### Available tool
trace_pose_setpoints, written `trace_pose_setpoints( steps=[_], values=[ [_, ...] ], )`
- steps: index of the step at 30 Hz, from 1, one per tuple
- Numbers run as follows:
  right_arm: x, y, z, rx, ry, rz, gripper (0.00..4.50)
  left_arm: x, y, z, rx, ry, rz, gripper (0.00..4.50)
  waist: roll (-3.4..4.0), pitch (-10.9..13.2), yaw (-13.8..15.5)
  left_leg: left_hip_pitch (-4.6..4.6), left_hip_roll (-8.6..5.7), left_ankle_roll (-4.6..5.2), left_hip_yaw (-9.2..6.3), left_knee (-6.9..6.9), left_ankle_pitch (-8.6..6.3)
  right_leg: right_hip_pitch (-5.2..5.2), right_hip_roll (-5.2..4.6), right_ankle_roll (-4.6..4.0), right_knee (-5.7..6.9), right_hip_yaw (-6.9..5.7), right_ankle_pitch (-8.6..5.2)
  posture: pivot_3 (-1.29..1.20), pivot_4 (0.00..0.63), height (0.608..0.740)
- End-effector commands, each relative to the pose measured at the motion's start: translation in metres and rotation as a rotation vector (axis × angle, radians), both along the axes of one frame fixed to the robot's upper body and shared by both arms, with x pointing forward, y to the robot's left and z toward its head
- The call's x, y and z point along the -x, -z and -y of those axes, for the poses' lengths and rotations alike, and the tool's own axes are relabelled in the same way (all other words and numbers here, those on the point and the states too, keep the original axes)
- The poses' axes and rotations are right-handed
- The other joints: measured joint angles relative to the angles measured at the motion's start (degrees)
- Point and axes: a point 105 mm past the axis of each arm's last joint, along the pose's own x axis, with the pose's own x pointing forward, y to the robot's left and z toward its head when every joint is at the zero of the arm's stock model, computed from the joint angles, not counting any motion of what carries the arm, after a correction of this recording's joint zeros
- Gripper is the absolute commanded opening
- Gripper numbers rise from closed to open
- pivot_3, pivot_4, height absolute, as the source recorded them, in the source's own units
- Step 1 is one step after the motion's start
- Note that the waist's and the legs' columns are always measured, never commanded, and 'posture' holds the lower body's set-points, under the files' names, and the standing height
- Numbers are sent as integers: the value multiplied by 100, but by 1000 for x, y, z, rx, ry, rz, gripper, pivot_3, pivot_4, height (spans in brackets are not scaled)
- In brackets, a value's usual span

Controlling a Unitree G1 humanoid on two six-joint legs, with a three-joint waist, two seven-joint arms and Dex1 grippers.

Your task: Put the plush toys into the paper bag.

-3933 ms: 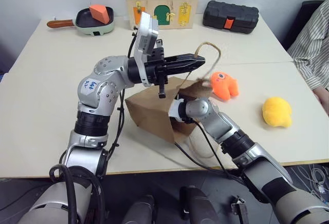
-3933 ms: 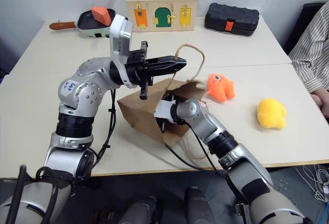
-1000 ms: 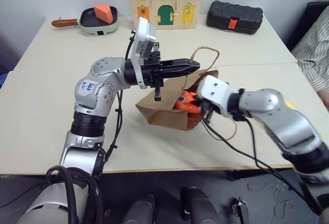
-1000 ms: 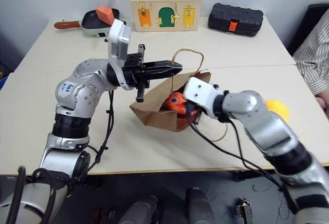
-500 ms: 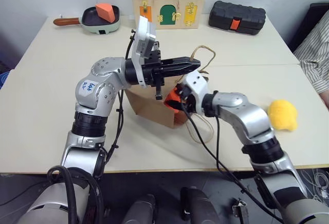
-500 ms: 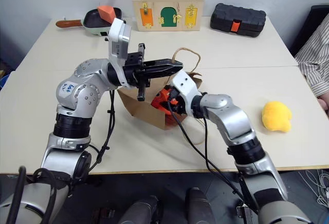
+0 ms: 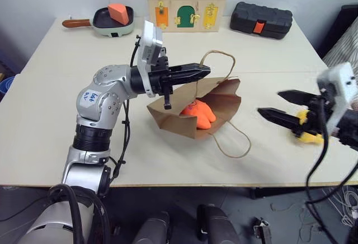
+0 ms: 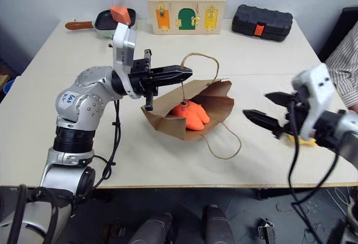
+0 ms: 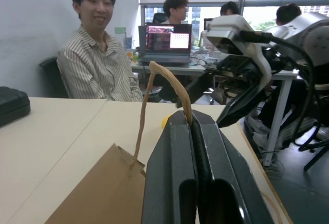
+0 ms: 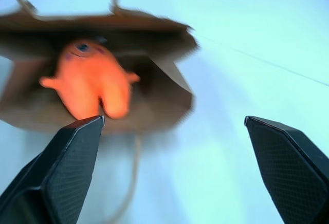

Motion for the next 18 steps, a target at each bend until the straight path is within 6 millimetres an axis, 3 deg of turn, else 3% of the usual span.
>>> trace_pose_setpoints(
  steps=[1,4,10,14,18],
  values=[
    [-4,14,68,145,309,6,4474,7,-10,0,15,16,51,0,-5,0,3,-1,0,0,0,2,0,2,0,0,-1,0,0,0,150,740],
    [-5,37,106,208,479,-30,4474,7,-10,1,17,19,51,0,-4,0,-1,6,-2,4,21,2,0,0,0,5,6,19,3,0,150,740],
    [-32,72,116,80,566,-27,4474,7,-9,3,15,29,51,0,-3,-1,-82,22,6,2,37,-3,0,-6,12,5,-3,42,3,0,150,740],
    [-50,88,114,-248,633,-48,3538,8,-10,5,16,35,53,0,1,-3,-82,24,5,2,40,-2,0,-7,12,5,-1,45,3,0,150,740],
    [-51,99,115,-275,653,-93,2149,9,-11,4,16,36,56,0,1,-3,-37,22,4,2,37,0,0,-6,11,5,-4,41,3,0,150,740]
  ],
)
